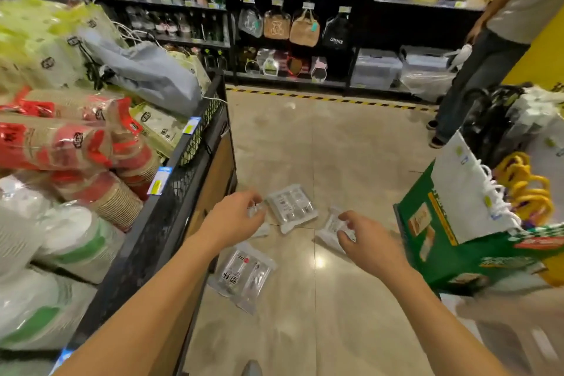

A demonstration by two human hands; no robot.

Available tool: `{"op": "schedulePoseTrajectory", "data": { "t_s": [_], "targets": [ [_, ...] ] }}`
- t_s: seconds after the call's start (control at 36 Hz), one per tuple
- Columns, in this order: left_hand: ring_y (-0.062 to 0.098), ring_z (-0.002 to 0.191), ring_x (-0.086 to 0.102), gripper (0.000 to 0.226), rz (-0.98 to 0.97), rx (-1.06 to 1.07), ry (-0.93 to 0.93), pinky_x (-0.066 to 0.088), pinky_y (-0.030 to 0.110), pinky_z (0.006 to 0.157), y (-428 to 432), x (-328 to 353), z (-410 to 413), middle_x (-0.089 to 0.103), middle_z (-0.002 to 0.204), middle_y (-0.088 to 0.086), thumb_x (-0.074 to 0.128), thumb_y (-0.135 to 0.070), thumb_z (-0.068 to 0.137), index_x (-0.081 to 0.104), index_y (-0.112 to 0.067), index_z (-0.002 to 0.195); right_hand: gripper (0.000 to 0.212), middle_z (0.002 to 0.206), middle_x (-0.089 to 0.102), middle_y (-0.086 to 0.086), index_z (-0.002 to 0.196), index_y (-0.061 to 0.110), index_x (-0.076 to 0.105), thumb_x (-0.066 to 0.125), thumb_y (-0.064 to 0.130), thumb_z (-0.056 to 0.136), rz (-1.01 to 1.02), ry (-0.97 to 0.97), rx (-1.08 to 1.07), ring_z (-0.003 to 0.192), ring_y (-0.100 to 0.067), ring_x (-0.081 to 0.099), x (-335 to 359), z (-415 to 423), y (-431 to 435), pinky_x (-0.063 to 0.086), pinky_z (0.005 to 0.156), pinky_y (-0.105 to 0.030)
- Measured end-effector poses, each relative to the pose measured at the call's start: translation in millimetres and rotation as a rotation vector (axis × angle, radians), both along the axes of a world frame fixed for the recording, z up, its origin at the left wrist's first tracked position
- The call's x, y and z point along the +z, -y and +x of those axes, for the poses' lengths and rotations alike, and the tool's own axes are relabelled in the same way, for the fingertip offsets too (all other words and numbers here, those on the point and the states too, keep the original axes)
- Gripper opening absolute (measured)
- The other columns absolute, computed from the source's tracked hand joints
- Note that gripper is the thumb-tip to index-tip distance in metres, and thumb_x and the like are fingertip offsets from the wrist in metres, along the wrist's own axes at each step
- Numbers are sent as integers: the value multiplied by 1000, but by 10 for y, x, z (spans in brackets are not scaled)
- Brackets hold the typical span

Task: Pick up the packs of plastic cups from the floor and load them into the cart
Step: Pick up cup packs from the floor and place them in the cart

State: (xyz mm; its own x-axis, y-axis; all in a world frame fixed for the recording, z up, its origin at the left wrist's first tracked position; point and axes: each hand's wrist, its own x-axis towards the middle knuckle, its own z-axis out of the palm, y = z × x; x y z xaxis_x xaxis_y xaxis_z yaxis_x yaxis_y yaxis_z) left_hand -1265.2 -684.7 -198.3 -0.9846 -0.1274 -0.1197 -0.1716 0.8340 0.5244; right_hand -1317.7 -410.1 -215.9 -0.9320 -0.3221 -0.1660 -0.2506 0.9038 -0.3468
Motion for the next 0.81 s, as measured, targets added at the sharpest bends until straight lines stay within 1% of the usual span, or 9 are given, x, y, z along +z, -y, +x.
{"op": "schedulePoseTrajectory", "data": {
  "t_s": [0.08, 0.19, 0.28, 0.36, 0.47, 0.56, 0.61, 0.72, 0.81],
  "targets": [
    [18, 109, 60, 41, 10, 2, 26, 50, 37, 89, 209, -170, -215, 64, 119, -1, 53, -41, 93, 57, -20, 128, 37, 121, 65, -1, 128, 31, 52, 50, 39, 92, -21, 35, -32, 110, -26, 62, -183, -196, 257, 53, 84, -43],
    [17, 88, 57, 37, -1, -1, 61, 43, 31, 72, 424, -500, -541, 62, 106, -2, 54, -35, 93, 57, -18, 126, 38, 121, 65, -3, 130, 29, 51, 51, 39, 94, -61, 78, -64, 113, -25, 61, -551, -493, 515, 52, 85, -43],
    [21, 92, 59, 36, -20, 5, 112, 48, 35, 75, 541, -811, -796, 60, 105, 1, 55, -32, 93, 57, -19, 127, 40, 123, 65, -5, 132, 25, 52, 51, 40, 95, -62, 119, -72, 114, -26, 60, -934, -746, 668, 52, 84, -41],
    [21, 85, 58, 38, -50, 28, 178, 41, 32, 68, 657, -1158, -1031, 53, 102, 0, 55, -32, 92, 54, -22, 129, 41, 126, 62, -6, 133, 25, 50, 50, 39, 94, -60, 184, -79, 115, -27, 59, -1310, -995, 819, 51, 85, -41],
    [27, 109, 58, 39, -73, 101, 310, 36, 34, 80, 804, -1678, -1280, 56, 125, 5, 54, -33, 92, 52, -25, 130, 44, 128, 61, -7, 137, 25, 46, 49, 37, 95, -68, 295, -98, 119, -26, 57, -1860, -1229, 974, 46, 84, -39],
    [28, 116, 55, 47, -25, 102, 370, 37, 37, 95, 929, -2181, -1480, 52, 132, 8, 56, -31, 93, 47, -21, 137, 45, 127, 60, -9, 140, 27, 42, 48, 38, 97, -55, 384, -108, 118, -28, 56, -2388, -1369, 1082, 43, 79, -37],
    [28, 120, 53, 52, 12, 85, 394, 44, 39, 97, 1035, -2568, -1612, 49, 135, 9, 57, -28, 92, 44, -20, 141, 46, 125, 60, -10, 141, 26, 41, 48, 37, 97, -51, 428, -124, 116, -28, 57, -2768, -1473, 1181, 46, 82, -38],
    [29, 130, 45, 54, 74, 66, 427, 40, 38, 105, 1217, -3428, -1836, 46, 141, 12, 59, -20, 91, 43, -15, 142, 48, 119, 61, -10, 142, 27, 39, 48, 38, 97, -84, 508, -190, 110, -29, 59, -3587, -1585, 1392, 49, 82, -39],
    [28, 126, 45, 55, 79, 32, 492, 40, 39, 103, 1338, -4033, -1942, 42, 142, 10, 55, -23, 94, 37, -17, 146, 49, 118, 60, -9, 144, 30, 37, 47, 37, 97, -81, 561, -236, 109, -30, 59, -4182, -1602, 1538, 48, 82, -40]
  ]
}}
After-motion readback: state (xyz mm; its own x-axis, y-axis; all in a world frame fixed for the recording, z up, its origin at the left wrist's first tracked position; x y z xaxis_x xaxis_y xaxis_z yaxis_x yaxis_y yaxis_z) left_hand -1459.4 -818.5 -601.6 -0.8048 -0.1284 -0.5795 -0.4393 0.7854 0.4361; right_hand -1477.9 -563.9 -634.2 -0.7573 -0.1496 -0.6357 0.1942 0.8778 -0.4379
